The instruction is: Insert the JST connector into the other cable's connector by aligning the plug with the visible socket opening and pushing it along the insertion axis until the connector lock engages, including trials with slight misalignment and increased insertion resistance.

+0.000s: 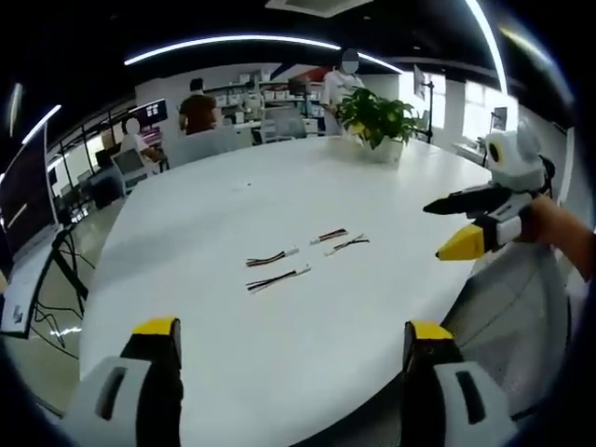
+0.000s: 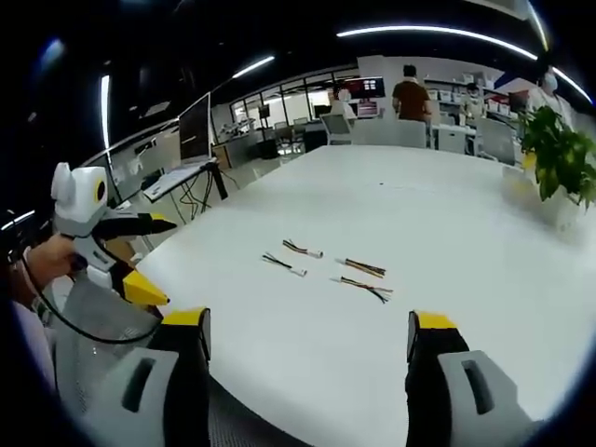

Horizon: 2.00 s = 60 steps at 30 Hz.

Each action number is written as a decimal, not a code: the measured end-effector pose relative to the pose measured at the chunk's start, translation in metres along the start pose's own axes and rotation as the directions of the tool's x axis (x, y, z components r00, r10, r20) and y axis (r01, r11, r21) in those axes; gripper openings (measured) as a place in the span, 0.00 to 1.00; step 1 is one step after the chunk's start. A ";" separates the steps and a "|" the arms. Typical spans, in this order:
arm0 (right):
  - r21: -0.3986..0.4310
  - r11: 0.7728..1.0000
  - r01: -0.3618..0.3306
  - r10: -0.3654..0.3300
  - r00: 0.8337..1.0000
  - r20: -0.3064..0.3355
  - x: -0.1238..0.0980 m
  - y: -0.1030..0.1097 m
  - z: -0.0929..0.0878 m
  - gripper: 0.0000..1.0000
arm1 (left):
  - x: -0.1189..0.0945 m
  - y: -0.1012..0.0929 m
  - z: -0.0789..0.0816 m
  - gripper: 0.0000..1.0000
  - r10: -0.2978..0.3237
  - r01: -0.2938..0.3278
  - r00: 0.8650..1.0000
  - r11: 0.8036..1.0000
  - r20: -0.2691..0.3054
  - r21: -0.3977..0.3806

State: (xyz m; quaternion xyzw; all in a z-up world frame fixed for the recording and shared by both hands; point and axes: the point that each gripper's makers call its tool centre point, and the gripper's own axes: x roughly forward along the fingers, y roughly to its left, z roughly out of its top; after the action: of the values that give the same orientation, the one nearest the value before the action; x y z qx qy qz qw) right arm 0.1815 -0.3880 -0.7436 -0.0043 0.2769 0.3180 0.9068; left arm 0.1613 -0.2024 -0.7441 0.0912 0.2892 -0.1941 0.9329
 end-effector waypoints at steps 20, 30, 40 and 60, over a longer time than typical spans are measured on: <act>-0.004 1.000 0.010 -0.010 1.000 0.009 0.000 -0.001 0.007 0.84 | 0.000 0.001 -0.005 0.97 -0.006 0.006 1.000 1.000 -0.009 0.001; -0.003 1.000 0.013 -0.013 1.000 0.006 0.002 -0.002 0.008 0.84 | 0.001 0.004 -0.004 0.97 -0.003 0.003 1.000 1.000 -0.008 -0.005; -0.001 1.000 0.023 -0.023 1.000 0.010 0.001 -0.006 0.010 0.83 | 0.004 0.003 0.002 0.97 -0.013 0.013 1.000 1.000 0.004 -0.005; -0.070 0.997 0.037 -0.036 0.999 0.010 0.001 -0.014 0.023 0.83 | 0.005 0.008 0.008 0.97 -0.008 0.009 1.000 1.000 0.017 -0.023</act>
State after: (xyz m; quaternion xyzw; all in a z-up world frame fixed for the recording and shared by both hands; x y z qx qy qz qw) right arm 0.2017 -0.3938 -0.7273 -0.0398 0.2612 0.3110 0.9129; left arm 0.1725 -0.1990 -0.7406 0.0776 0.2837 -0.1955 0.9356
